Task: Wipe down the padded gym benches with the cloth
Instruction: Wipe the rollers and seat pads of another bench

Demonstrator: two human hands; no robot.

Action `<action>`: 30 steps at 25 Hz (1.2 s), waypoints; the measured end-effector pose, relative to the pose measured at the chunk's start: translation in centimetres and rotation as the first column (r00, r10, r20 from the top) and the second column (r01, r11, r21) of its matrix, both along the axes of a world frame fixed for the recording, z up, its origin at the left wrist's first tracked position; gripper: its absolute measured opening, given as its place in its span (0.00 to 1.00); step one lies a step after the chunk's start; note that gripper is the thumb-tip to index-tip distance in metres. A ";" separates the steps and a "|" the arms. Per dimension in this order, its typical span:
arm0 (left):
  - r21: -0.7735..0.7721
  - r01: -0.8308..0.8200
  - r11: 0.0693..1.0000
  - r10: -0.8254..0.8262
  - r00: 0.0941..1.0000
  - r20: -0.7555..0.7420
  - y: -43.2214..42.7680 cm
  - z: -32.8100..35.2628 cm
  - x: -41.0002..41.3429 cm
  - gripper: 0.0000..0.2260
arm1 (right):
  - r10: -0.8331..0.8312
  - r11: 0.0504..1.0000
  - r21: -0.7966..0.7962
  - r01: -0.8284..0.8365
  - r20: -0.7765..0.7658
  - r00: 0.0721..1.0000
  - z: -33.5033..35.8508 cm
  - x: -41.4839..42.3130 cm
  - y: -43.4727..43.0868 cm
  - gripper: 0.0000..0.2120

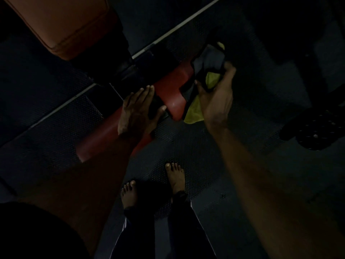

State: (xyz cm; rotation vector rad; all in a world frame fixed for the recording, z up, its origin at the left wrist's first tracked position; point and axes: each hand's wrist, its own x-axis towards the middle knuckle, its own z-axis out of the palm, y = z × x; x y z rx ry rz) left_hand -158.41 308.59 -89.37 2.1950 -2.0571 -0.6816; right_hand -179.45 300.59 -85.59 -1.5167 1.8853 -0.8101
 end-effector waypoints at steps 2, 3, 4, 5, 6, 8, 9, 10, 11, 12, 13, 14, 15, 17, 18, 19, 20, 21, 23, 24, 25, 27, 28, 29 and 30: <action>-0.007 0.002 1.000 -0.003 1.000 -0.024 0.2 0.1 0.0 0.34 | 0.235 0.971 0.004 -0.239 -0.193 0.953 -0.7 1.2 1.4 0.31; -0.012 0.001 1.000 -0.001 0.999 -0.037 0.2 0.1 0.0 0.34 | 0.396 0.914 0.038 -0.404 -0.296 0.869 -0.8 1.2 1.8 0.31; -0.007 -0.003 1.000 0.003 0.999 -0.046 0.2 0.1 0.1 0.34 | 0.528 0.839 0.092 -0.536 -0.370 0.764 -0.8 0.6 1.5 0.31; 0.007 -0.008 1.000 0.009 0.999 -0.045 0.2 0.2 0.1 0.34 | 0.608 0.776 0.138 -0.616 -0.427 0.670 -0.8 -0.3 0.5 0.31; 0.019 -0.011 1.000 0.012 0.999 -0.034 0.2 0.2 0.1 0.34 | 0.632 0.748 0.172 -0.641 -0.482 0.607 -0.6 -1.3 -0.8 0.32; 0.012 -0.009 1.000 0.009 1.000 0.001 0.2 0.1 0.1 0.34 | 0.570 0.800 0.199 -0.567 -0.546 0.614 -0.5 -2.5 -3.5 0.32; 0.001 -0.009 1.000 0.009 1.000 0.009 0.1 0.0 0.1 0.33 | 0.523 0.840 0.198 -0.505 -0.541 0.659 -0.6 -2.3 -4.2 0.32; -0.010 -0.005 1.000 0.005 1.000 0.009 0.0 -0.1 0.1 0.32 | 0.470 0.876 0.191 -0.443 -0.540 0.698 -0.8 -1.3 -4.4 0.31; -0.019 -0.003 1.000 0.003 1.000 0.009 0.0 -0.1 0.1 0.32 | 0.426 0.901 0.186 -0.392 -0.554 0.715 -1.0 0.2 -4.0 0.30; -0.026 -0.001 1.000 0.001 1.000 0.012 0.1 -0.1 0.2 0.32 | 0.414 0.906 0.187 -0.380 -0.579 0.702 -1.2 1.6 -3.4 0.30; -0.031 -0.001 1.000 0.001 1.000 0.014 0.1 -0.1 0.1 0.32 | 0.458 0.882 0.207 -0.424 -0.591 0.664 -1.2 2.7 -2.9 0.29; -0.025 -0.003 1.000 0.003 1.000 0.004 0.1 -0.1 0.1 0.32 | 0.533 0.832 0.234 -0.504 -0.589 0.608 -1.1 3.0 -3.0 0.30; -0.014 -0.006 1.000 0.006 1.000 -0.013 0.1 0.0 0.1 0.32 | 0.608 0.771 0.261 -0.581 -0.575 0.548 -0.9 3.0 -3.6 0.30; 0.005 -0.004 1.000 0.005 0.999 -0.036 0.1 0.1 0.2 0.32 | 0.663 0.717 0.300 -0.630 -0.571 0.483 -0.5 2.6 -6.1 0.28; 0.020 -0.002 1.000 0.003 0.999 -0.037 0.1 0.3 0.2 0.32 | 0.655 0.730 0.325 -0.602 -0.586 0.478 -0.4 2.7 -7.5 0.27; 0.043 0.000 0.999 0.001 0.999 -0.036 0.0 0.3 0.2 0.32 | 0.633 0.758 0.359 -0.544 -0.604 0.484 -0.3 3.1 -8.8 0.26; 0.062 0.005 0.998 -0.003 1.000 -0.028 0.0 0.3 0.2 0.32 | 0.607 0.789 0.395 -0.471 -0.619 0.498 -0.2 3.9 -9.6 0.24; 0.076 0.011 0.997 -0.010 1.000 -0.016 -0.1 0.4 0.1 0.33 | 0.589 0.807 0.429 -0.406 -0.636 0.498 0.0 5.1 -9.8 0.23; 0.077 0.023 0.997 -0.023 1.000 -0.001 -0.1 0.3 0.1 0.34 | 0.625 0.778 0.477 -0.409 -0.652 0.429 0.3 7.8 -8.9 0.20; 0.065 0.026 0.998 -0.026 1.000 0.003 0.0 0.3 0.0 0.34 | 0.664 0.739 0.486 -0.466 -0.644 0.381 0.4 8.7 -8.2 0.19; 0.044 0.027 0.999 -0.028 1.000 0.011 0.0 0.2 0.0 0.33 | 0.705 0.690 0.493 -0.530 -0.625 0.335 0.4 9.0 -7.8 0.20; 0.001 0.013 1.000 -0.013 1.000 0.013 0.2 -0.2 0.0 0.33 | 0.772 0.620 0.537 -0.572 -0.549 0.322 0.4 8.3 -8.8 0.20; -0.015 0.005 1.000 -0.005 1.000 -0.002 0.2 -0.3 0.1 0.33 | 0.784 0.614 0.568 -0.548 -0.518 0.342 0.6 7.8 -10.0 0.20; -0.022 0.003 1.000 -0.003 1.000 -0.020 0.2 -0.4 0.1 0.33 | 0.774 0.632 0.594 -0.497 -0.515 0.369 0.7 7.2 -11.2 0.21; -0.014 0.007 1.000 -0.007 0.999 -0.039 0.2 -0.2 0.2 0.33 | 0.744 0.668 0.606 -0.432 -0.528 0.409 0.6 6.6 -12.3 0.22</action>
